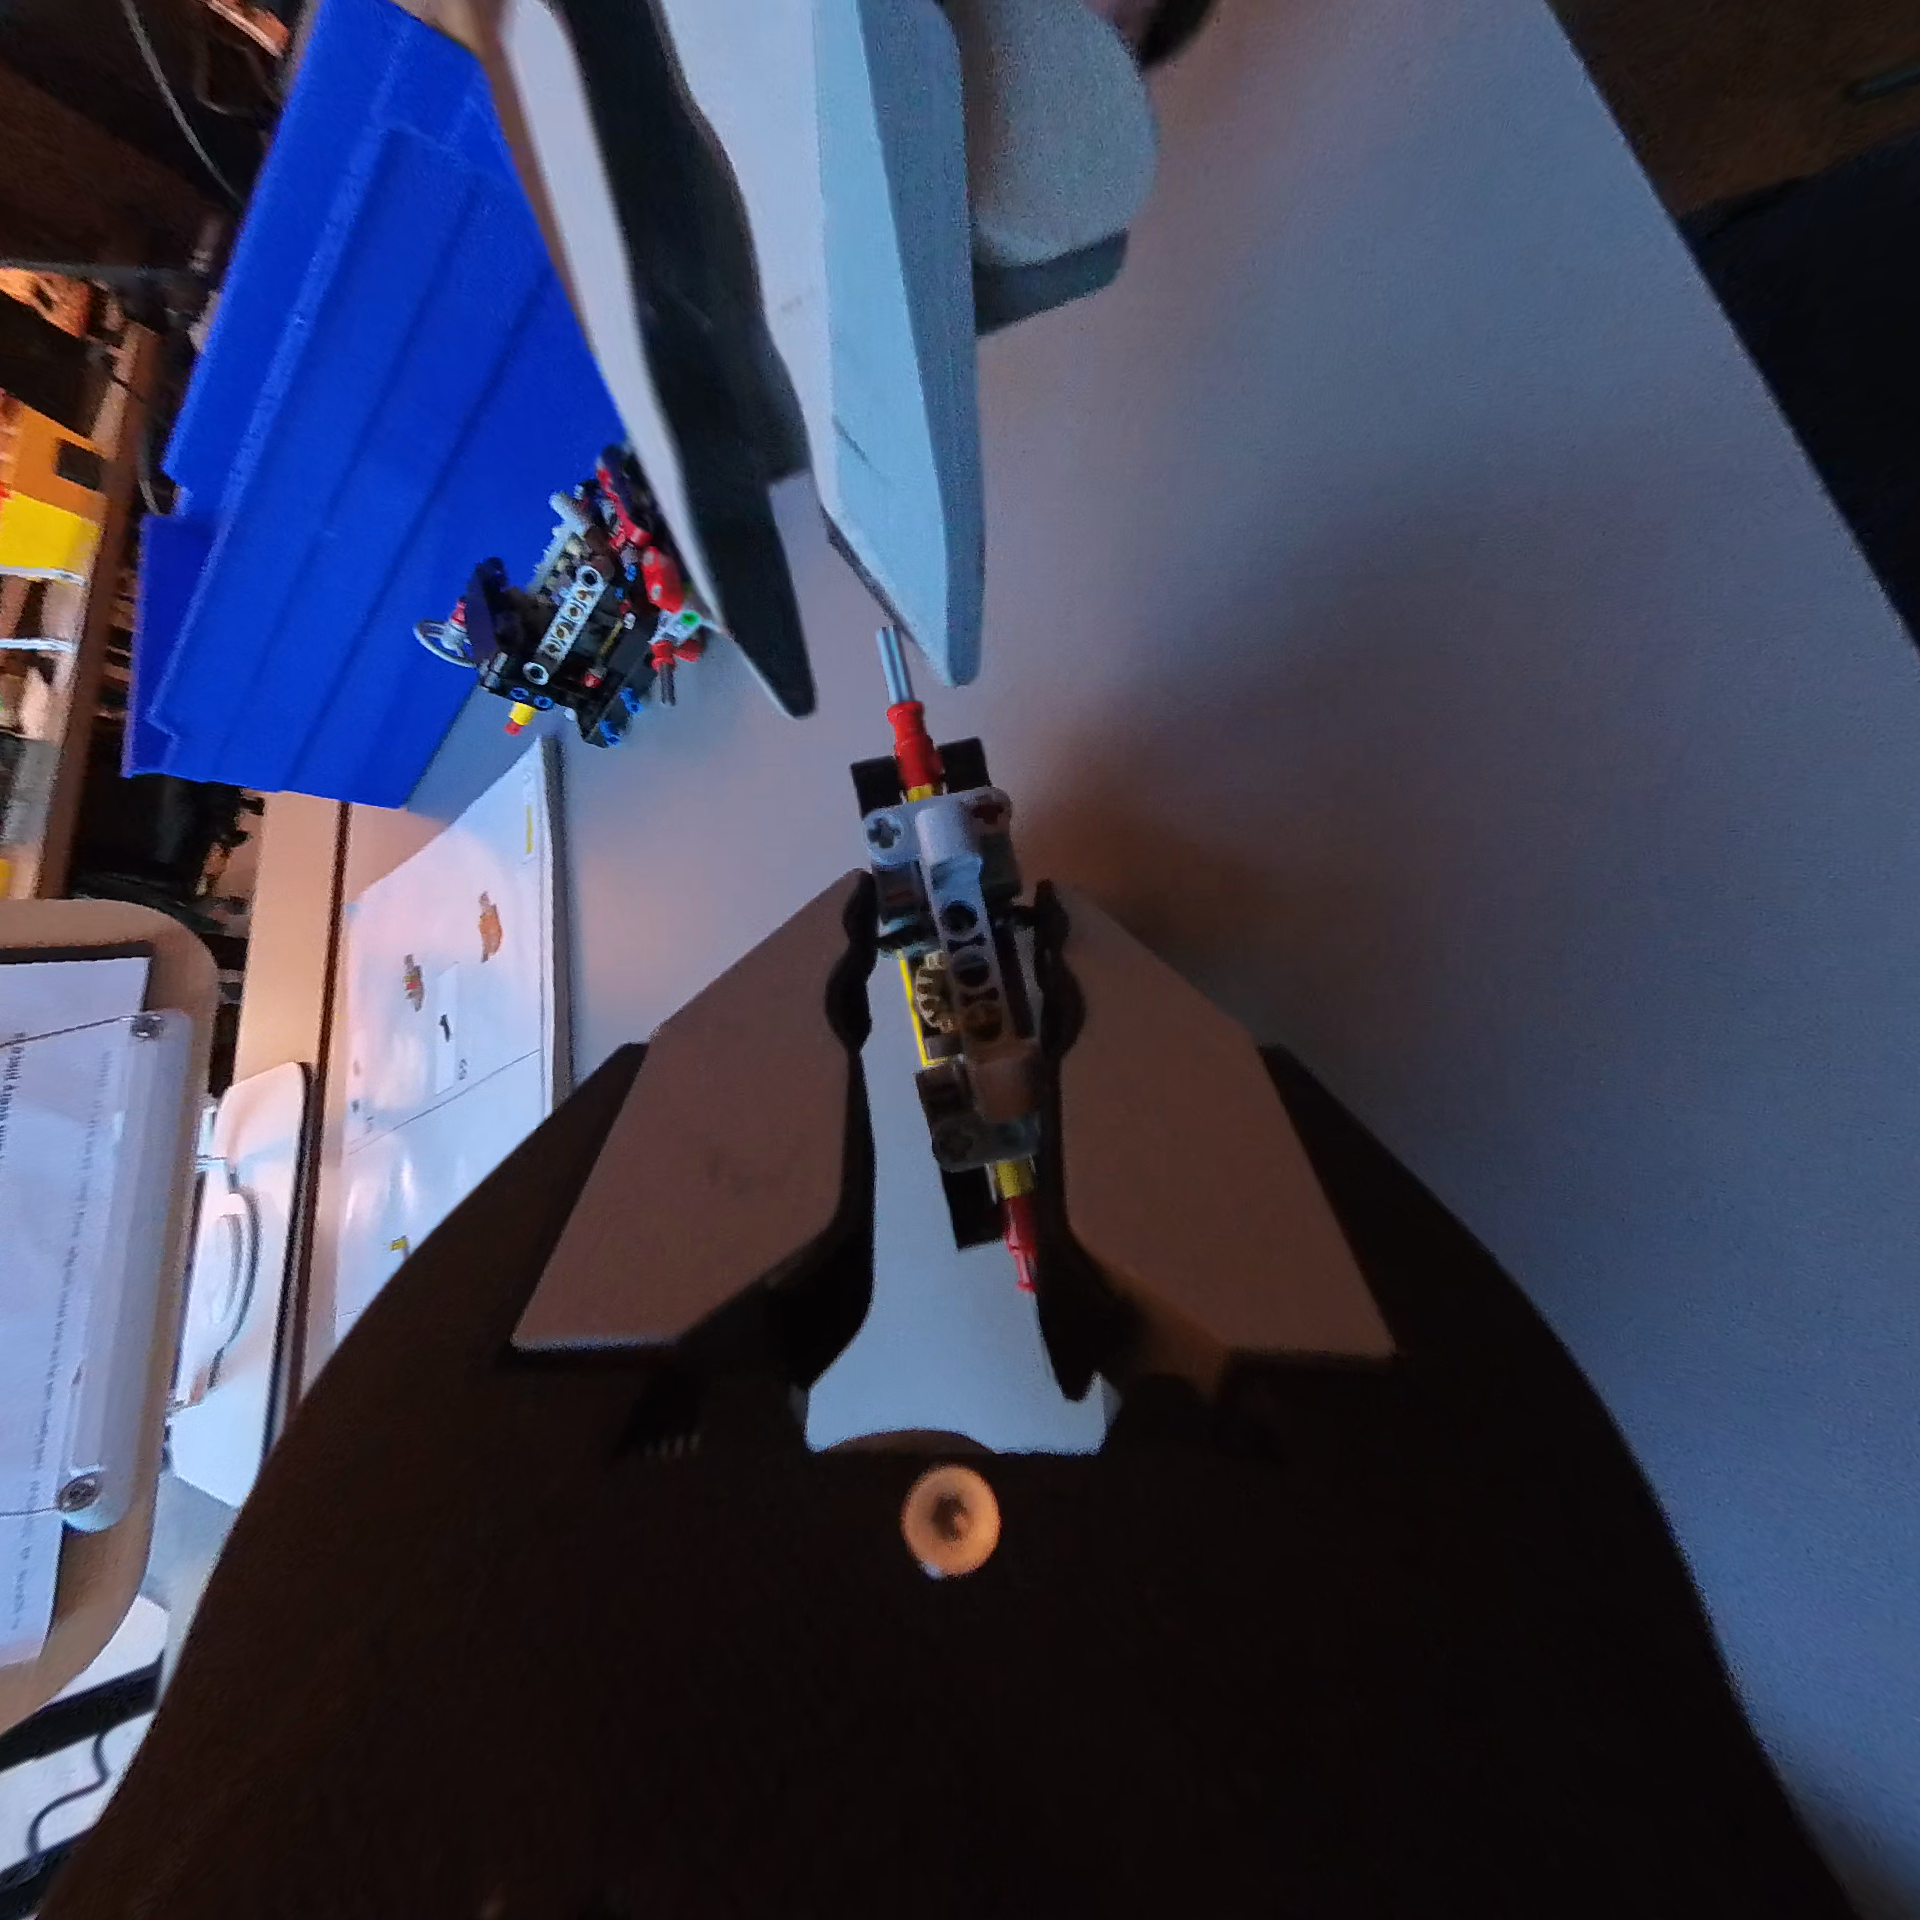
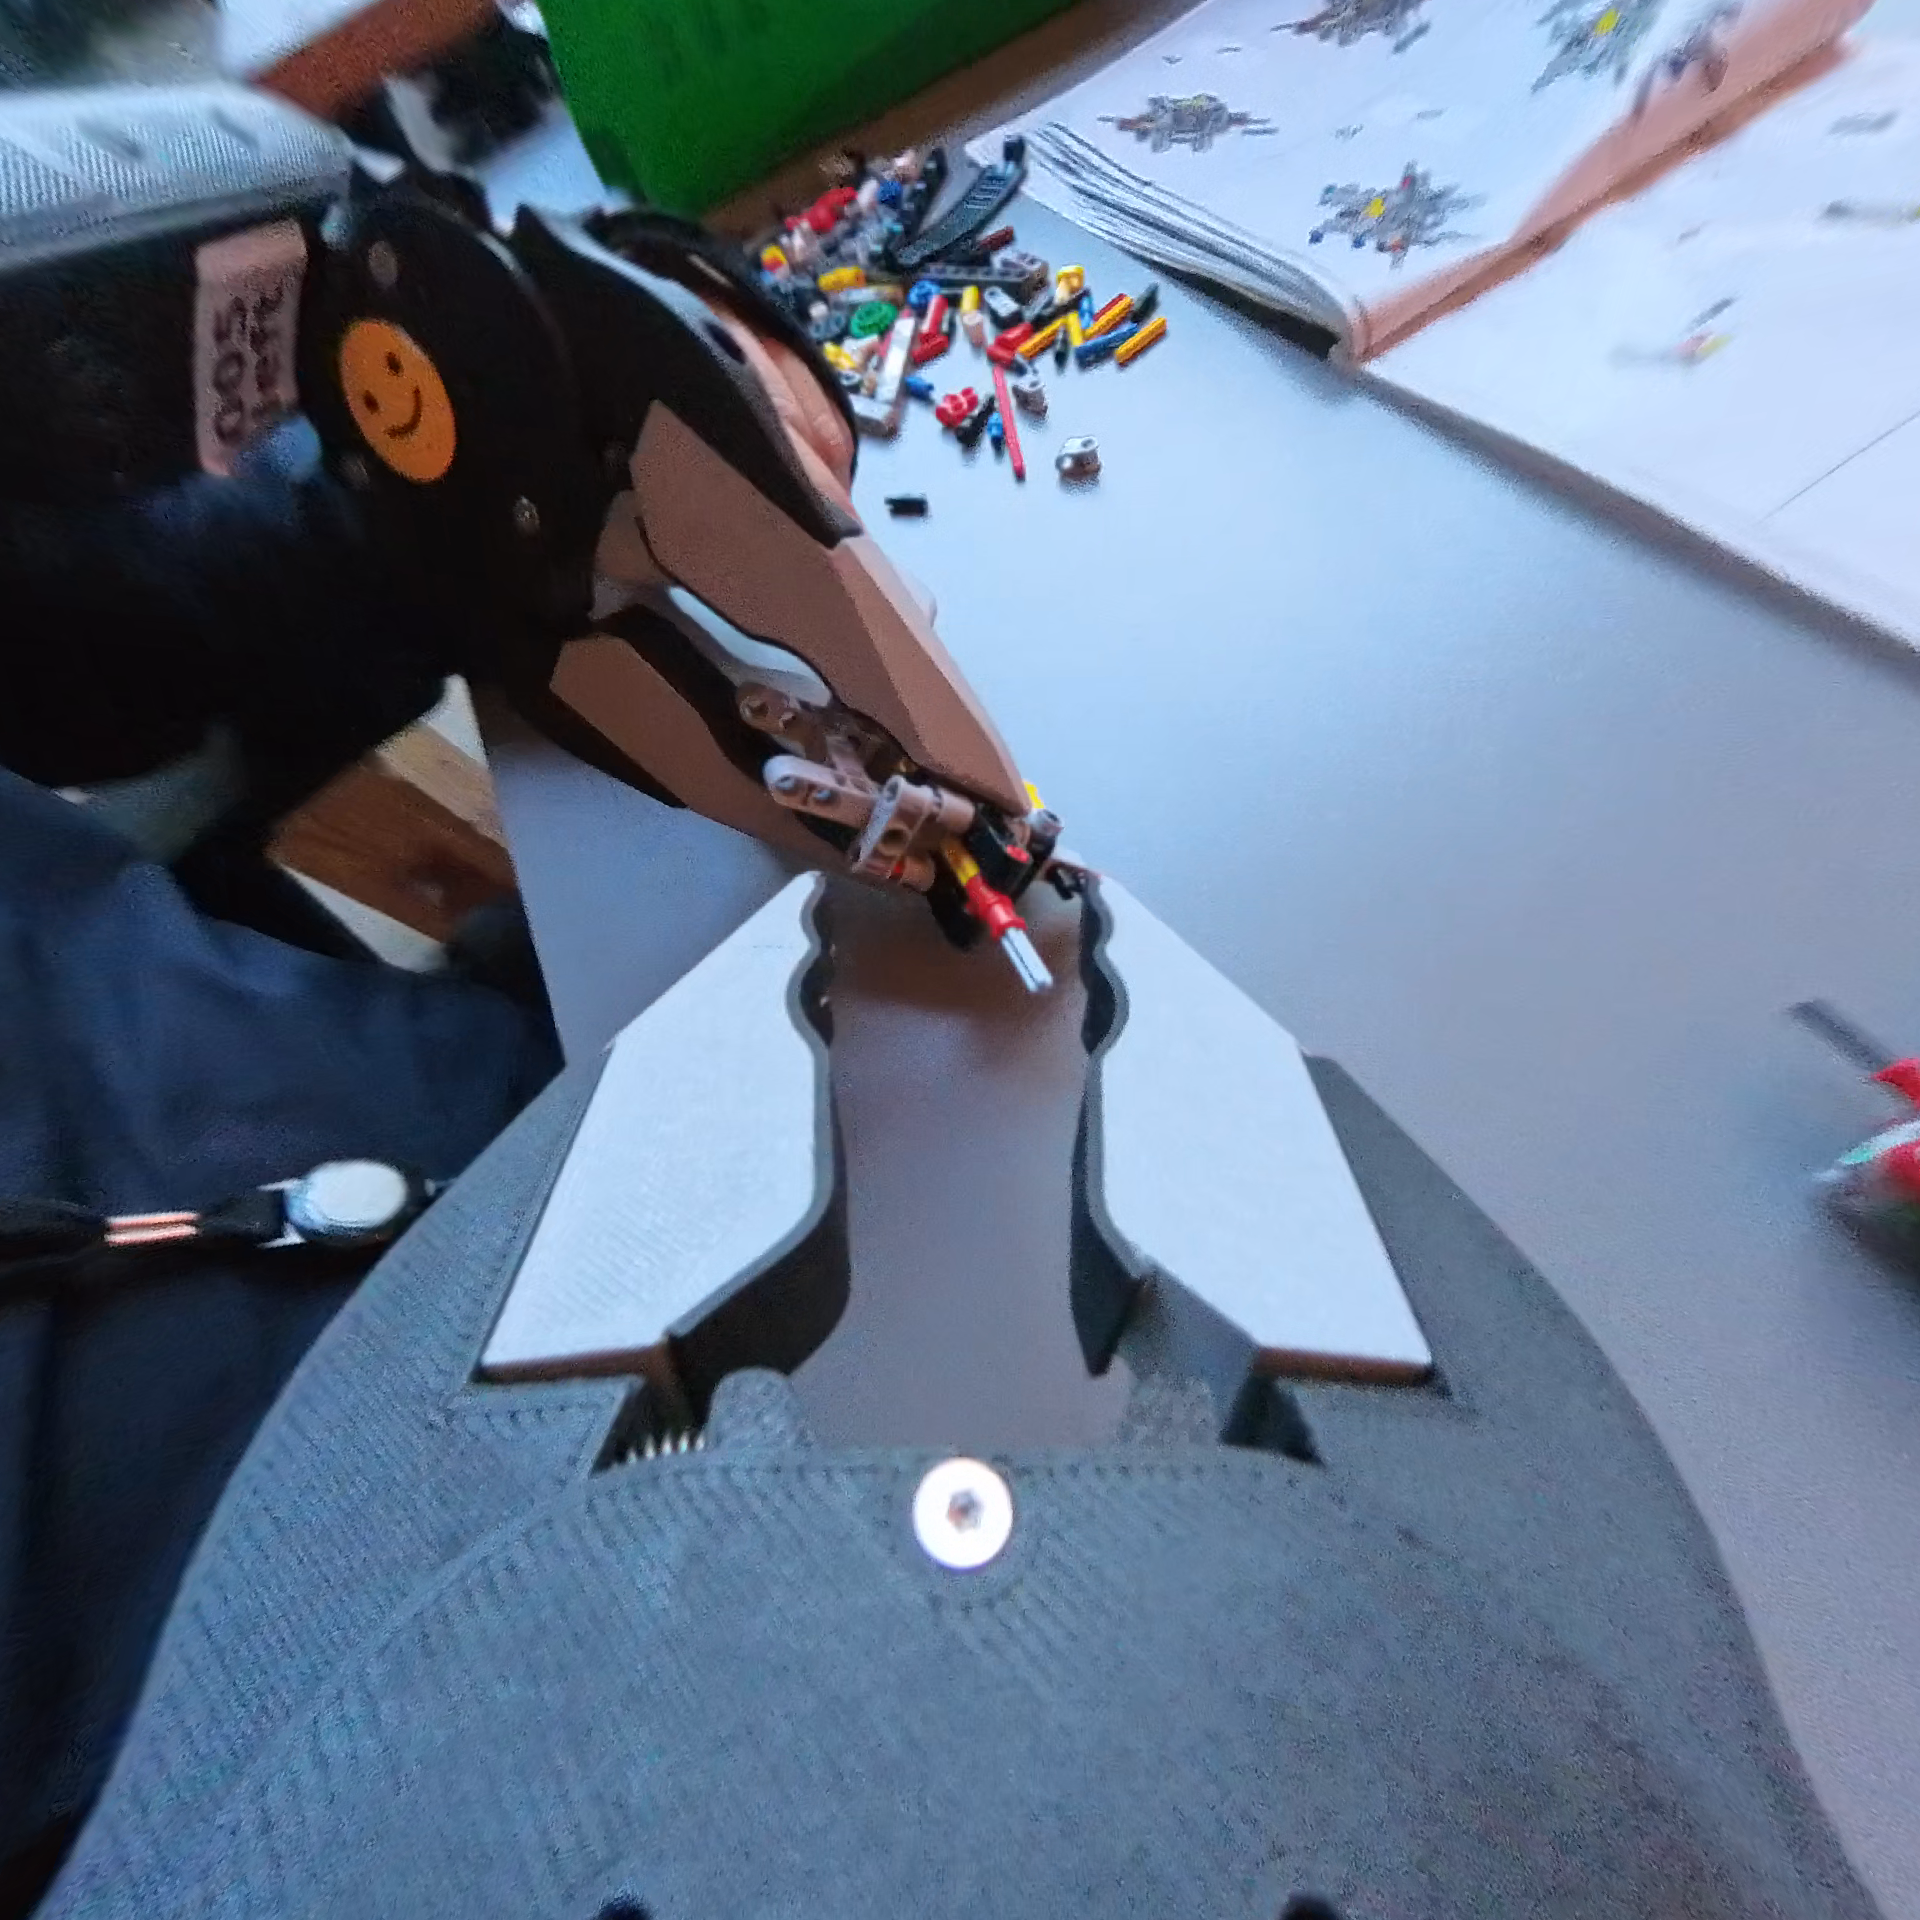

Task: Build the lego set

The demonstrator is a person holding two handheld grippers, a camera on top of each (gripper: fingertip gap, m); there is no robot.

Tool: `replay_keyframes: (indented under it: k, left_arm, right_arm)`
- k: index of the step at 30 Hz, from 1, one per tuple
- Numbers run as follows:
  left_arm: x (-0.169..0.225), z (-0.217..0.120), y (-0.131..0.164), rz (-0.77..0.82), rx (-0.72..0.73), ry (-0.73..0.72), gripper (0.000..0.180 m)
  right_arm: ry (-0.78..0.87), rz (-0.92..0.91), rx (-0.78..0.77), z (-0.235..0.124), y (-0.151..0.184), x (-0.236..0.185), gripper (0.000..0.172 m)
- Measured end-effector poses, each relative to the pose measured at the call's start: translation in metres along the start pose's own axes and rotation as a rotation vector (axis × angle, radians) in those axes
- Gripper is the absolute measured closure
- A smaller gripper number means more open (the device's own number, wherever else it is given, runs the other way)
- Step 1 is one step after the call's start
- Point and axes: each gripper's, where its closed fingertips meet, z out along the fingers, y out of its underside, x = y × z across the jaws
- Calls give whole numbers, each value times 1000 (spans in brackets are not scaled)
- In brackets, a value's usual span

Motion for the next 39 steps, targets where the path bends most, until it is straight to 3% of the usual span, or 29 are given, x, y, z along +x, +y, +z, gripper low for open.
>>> replay_keyframes:
  k: [4,9,17,22,30,39]
  left_arm:
    - [-7,0,1,24,-1,-95,153]
    - [-8,4,4,47,-30,-172,153]
    - [-13,4,0,73,-43,-264,153]
    - [-14,5,0,80,-65,-304,153]
    - [-15,10,5,52,-121,-328,154]
    - [-16,11,6,45,-150,-351,154]
  right_arm:
    - [-94,137,90,8,3,-3,126]
    - [-58,216,163,17,4,4,126]
    - [-13,212,217,18,-1,2,139]
    - [-27,255,243,17,-3,3,139]
    - [93,154,201,21,0,8,139]
    - [92,158,192,22,1,9,140]
